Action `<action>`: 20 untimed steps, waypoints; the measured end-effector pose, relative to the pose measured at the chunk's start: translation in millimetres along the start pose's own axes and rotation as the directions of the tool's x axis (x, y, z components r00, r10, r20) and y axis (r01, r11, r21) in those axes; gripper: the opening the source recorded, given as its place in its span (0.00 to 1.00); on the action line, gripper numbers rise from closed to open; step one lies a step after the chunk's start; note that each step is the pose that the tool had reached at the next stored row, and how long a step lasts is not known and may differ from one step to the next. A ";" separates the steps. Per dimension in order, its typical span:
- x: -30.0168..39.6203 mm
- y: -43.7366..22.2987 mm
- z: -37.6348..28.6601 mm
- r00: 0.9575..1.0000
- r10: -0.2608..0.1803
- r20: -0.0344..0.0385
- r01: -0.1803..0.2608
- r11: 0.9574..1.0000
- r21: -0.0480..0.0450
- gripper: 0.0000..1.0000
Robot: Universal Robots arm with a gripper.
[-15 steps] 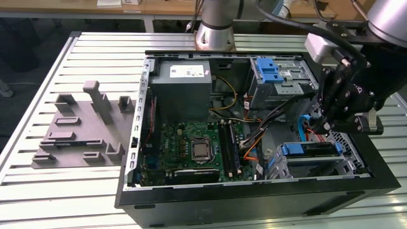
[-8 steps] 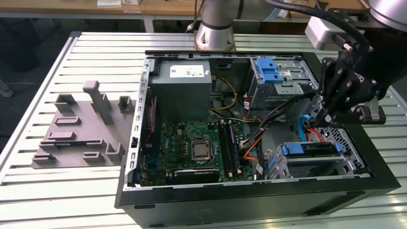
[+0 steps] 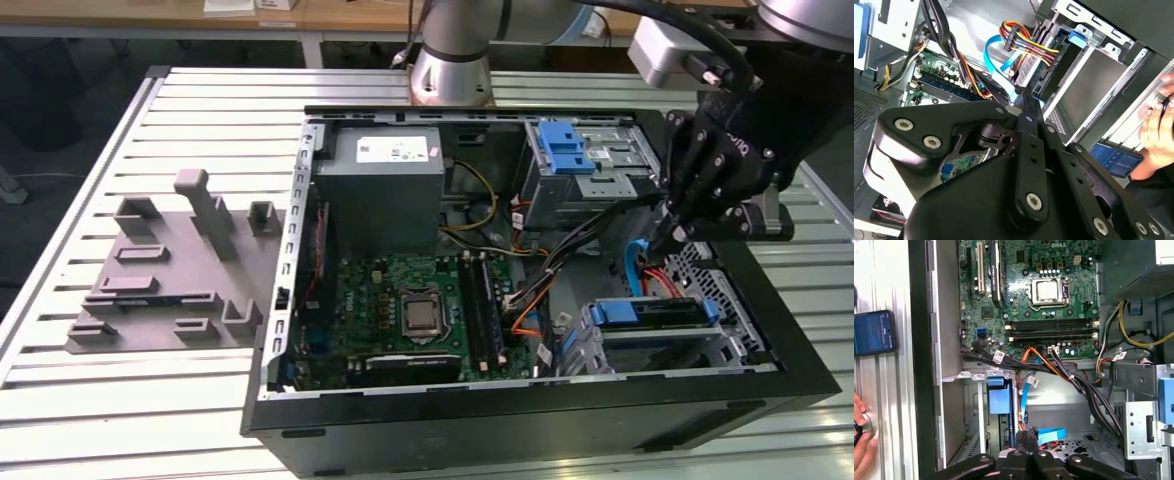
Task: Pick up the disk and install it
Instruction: 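Insert the second disk wire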
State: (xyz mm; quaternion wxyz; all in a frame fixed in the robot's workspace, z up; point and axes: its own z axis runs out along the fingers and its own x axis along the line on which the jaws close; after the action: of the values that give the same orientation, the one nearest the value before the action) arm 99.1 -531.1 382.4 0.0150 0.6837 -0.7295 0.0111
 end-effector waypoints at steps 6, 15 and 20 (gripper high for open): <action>-1.7 1.2 -1.0 1.000 0.000 -0.002 0.000 1.000 0.000 0.11; -8.0 1.7 -1.1 1.000 0.000 -0.012 0.000 1.000 0.001 0.24; -9.3 1.8 2.2 1.000 0.000 -0.021 0.000 1.000 0.001 0.24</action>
State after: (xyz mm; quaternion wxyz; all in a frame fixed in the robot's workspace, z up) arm 97.9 -521.7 379.9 0.0223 0.6835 -0.7293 0.0189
